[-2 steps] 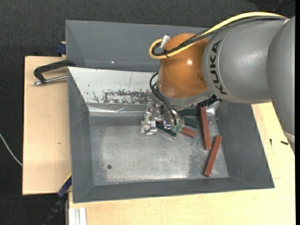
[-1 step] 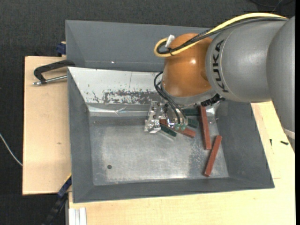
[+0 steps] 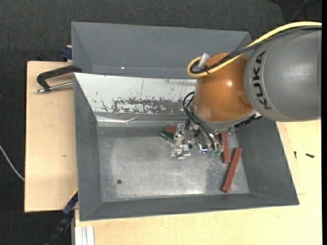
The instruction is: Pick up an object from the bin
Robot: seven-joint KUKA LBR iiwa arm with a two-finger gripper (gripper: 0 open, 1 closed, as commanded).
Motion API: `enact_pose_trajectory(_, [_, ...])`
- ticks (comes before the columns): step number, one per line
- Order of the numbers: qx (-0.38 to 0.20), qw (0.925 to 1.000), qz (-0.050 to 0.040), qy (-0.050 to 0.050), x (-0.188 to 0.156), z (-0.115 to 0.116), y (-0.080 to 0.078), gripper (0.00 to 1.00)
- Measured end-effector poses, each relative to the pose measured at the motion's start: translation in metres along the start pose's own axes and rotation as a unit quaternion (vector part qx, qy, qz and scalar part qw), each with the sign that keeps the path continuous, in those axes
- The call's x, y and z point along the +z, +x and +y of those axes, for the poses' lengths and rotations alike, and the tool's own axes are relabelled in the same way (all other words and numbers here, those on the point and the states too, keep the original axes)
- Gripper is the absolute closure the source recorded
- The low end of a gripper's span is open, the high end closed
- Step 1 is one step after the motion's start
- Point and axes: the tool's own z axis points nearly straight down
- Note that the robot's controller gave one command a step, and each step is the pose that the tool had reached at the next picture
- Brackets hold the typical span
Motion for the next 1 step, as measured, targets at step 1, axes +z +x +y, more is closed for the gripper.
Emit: enact_pose_trajectory(1, [0.144,0.9896,-0.0030,0.001,-0.0401,-0.0684,0.0198,0.00])
